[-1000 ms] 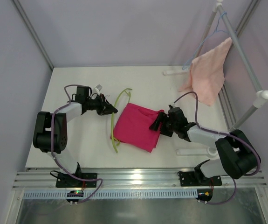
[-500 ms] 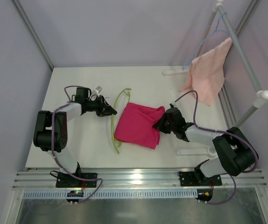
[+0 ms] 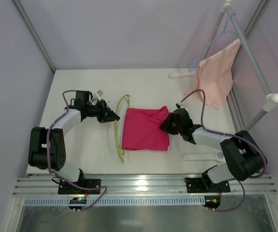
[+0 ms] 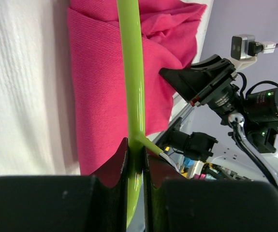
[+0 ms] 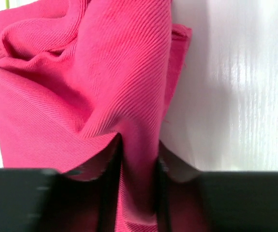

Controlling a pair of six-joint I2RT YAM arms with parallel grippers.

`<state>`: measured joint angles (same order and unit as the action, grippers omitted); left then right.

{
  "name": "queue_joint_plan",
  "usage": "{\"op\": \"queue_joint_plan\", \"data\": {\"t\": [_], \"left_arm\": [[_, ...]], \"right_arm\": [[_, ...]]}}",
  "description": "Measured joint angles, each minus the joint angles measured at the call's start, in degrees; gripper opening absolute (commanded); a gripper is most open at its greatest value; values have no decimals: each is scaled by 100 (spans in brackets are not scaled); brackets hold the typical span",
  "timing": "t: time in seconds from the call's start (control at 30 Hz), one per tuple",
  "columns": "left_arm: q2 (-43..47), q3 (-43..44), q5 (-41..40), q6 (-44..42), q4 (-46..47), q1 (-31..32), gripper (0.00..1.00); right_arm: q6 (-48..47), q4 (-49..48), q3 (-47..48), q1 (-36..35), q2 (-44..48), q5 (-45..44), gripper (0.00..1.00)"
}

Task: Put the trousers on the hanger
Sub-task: Pass the hanger from the left arm to the right

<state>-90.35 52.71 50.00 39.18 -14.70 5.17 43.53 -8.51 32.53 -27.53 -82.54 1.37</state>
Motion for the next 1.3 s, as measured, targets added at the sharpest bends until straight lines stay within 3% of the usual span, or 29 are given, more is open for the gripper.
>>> {"op": "queue_joint_plan", "data": {"t": [0.1,0.13,0.27,0.53,0.63,0.7,0.83,1.07,1.2,1.23,1.3], "left_arm": [[212,136,-59,203,-284,107,0],[280,170,-81,284,-337,146,0],[577,385,-144,627,-514,313,0],[813,1700,-586,1217,-822,857,0],[826,1941,-660,1491,-662,1056,0],[826,1956,-734,1707,-472,1211,0],[824,1978,-944,2098,-190,1550,0],[730,2334,-1152,2562,319,2159,0],[662,2415,-1202,2750,575,2433,0],[629,2444,-1231,2789,629,2490,0],[584,2483,-1263,2828,710,2570,0]], "right_arm": [[-164,92,98,42,2,-9,44],[-221,186,177,59,2,-24,51],[-409,846,529,-74,208,-136,59],[-468,2361,1320,-1425,1655,-452,63],[-415,2538,1473,-1836,2271,-540,78],[-400,2496,1484,-2031,2677,-507,80],[-236,2173,1563,-2253,3182,-466,80],[2,1532,2026,-2374,2883,-516,79],[81,1207,2162,-2406,2551,-520,63],[101,1150,2168,-2428,2485,-520,53],[157,1043,2168,-2505,2367,-535,44]]}}
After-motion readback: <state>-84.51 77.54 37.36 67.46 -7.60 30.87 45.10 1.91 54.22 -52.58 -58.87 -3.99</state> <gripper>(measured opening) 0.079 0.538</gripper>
